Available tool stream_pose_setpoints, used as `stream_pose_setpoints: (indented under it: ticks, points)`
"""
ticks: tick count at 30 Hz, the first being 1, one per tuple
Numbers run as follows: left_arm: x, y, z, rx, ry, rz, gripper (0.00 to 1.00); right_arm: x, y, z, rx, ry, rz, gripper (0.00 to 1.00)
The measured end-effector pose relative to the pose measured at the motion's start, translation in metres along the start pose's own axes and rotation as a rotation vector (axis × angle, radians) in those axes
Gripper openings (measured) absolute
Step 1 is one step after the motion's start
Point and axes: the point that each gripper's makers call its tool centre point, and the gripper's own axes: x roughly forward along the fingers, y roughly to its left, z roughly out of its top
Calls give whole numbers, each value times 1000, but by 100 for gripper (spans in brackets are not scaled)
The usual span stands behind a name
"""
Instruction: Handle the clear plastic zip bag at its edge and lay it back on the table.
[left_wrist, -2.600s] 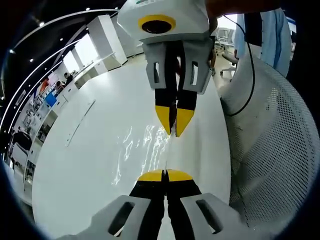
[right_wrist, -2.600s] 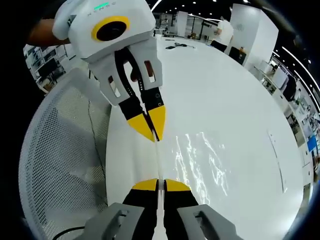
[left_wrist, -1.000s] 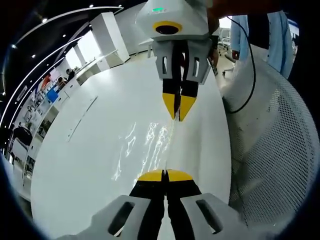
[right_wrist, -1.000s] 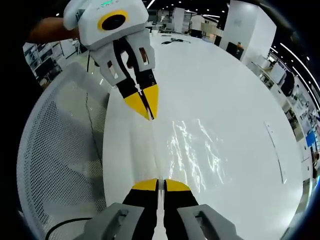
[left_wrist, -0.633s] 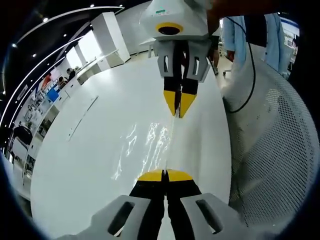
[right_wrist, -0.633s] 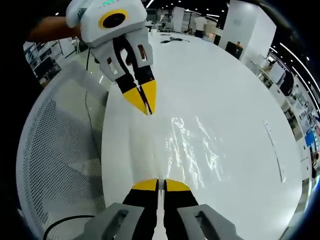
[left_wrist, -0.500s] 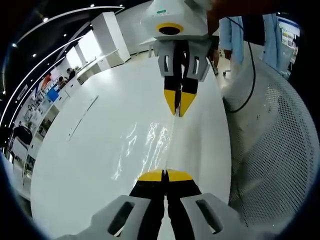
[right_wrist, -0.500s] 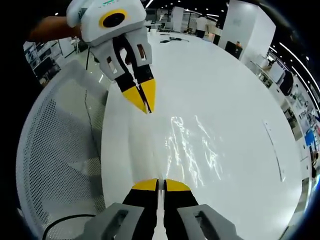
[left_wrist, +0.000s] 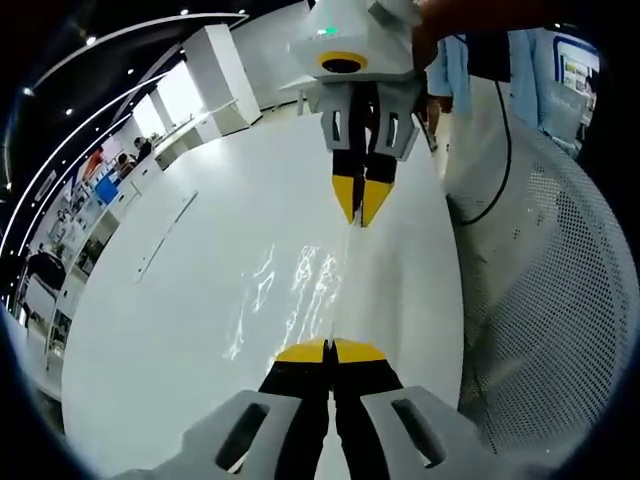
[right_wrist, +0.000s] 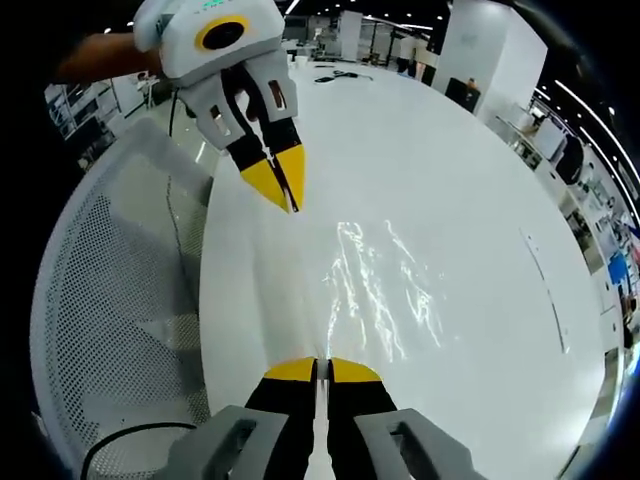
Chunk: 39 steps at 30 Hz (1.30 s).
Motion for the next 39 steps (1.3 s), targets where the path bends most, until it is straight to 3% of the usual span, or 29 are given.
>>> stream_pose_setpoints:
  ticks: [9,19,21,23,24,27,31,39]
  points:
    - [-1,1,-3,3,6,5,0,0,0,-11,4,24,-7,0]
    - [-1,-1,-1,2,-3,1,0,-3,-1,-10,19,11,-11,0]
    - [-1,-2,0,2,-4,-4,0,-2,0,-10,22,14,-12,0]
    - [0,-12,-1,8,-6,-49,0,-2,2,-12,40,18,-5,0]
    - [0,-8,0,58,-12,-15,0,-1,5,-14,43,4,7,0]
    - [2,-15,0,15,-23,-48,0,0,6,-19,52,-6,-5,0]
    - [4,-17,-1,58,-12,-36,0,1,11,-19,75,-23,12,0]
    - [4,-16,-2,55,-21,-34,0,2,21,-15,99,-72,39,2]
